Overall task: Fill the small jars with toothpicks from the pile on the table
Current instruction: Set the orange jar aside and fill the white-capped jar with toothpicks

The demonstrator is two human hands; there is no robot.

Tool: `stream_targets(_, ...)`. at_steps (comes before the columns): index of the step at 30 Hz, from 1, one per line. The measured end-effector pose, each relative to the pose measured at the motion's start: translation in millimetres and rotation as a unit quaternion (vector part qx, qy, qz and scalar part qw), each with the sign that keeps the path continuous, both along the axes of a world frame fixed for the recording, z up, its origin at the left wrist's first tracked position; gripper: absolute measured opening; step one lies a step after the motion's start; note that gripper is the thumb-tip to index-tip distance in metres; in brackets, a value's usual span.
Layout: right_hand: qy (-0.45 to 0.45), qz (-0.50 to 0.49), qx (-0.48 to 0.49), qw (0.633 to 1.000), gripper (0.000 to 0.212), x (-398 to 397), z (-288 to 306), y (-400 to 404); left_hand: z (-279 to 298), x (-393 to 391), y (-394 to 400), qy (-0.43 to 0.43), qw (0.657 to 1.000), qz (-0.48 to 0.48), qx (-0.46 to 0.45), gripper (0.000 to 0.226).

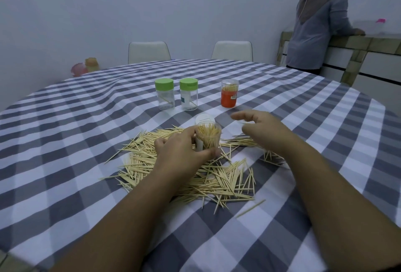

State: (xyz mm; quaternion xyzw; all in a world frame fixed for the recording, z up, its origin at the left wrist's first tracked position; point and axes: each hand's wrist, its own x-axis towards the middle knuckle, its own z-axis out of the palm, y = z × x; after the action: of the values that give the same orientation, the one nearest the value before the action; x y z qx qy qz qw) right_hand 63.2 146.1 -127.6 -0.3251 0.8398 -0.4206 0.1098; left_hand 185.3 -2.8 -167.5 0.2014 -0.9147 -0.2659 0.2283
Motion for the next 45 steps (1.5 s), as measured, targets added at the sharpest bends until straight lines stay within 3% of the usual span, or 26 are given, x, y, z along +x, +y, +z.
stream_targets(4, 0.046, 0.012, 0.259, 0.965, 0.078, -16, -8, 14, -2, -2, -1, 0.001, 1.000, 0.004, -0.001, 0.041)
stream_targets(6, 0.067, -0.001, 0.314, 0.947, 0.084, -19, -11, 14, -2, -3, -2, 0.002, 1.000, 0.004, -0.002, 0.045)
stream_targets(13, 0.136, -0.050, 0.337, 0.930, 0.072, -22, -22, 3, -1, -1, -1, -0.002, 1.000, 0.001, 0.001, 0.043)
stream_targets(20, 0.303, -0.034, 0.371, 0.877, 0.041, -21, -32, -6, -1, 0, -1, 0.001, 1.000, 0.000, 0.003, 0.041)
stream_targets(26, 0.284, -0.069, 0.338, 0.895, 0.029, -12, -32, -12, -1, 0, -1, 0.002, 1.000, 0.004, 0.003, 0.042)
stream_targets(33, 0.280, -0.101, 0.335, 0.894, 0.029, -1, -26, -16, -1, 0, -1, -0.003, 1.000, 0.005, 0.003, 0.044)
stream_targets(40, 0.281, -0.124, 0.233, 0.923, 0.027, 1, -24, -19, 0, 0, 0, -0.005, 1.000, 0.003, 0.007, 0.041)
stream_targets(42, 0.249, -0.133, 0.115, 0.952, 0.023, 1, -25, -20, 1, 0, 1, -0.004, 1.000, 0.002, 0.007, 0.039)
stream_targets(45, 0.112, -0.103, -0.127, 0.980, 0.019, 5, -25, -23, 1, 1, 1, -0.002, 1.000, 0.003, 0.005, 0.038)
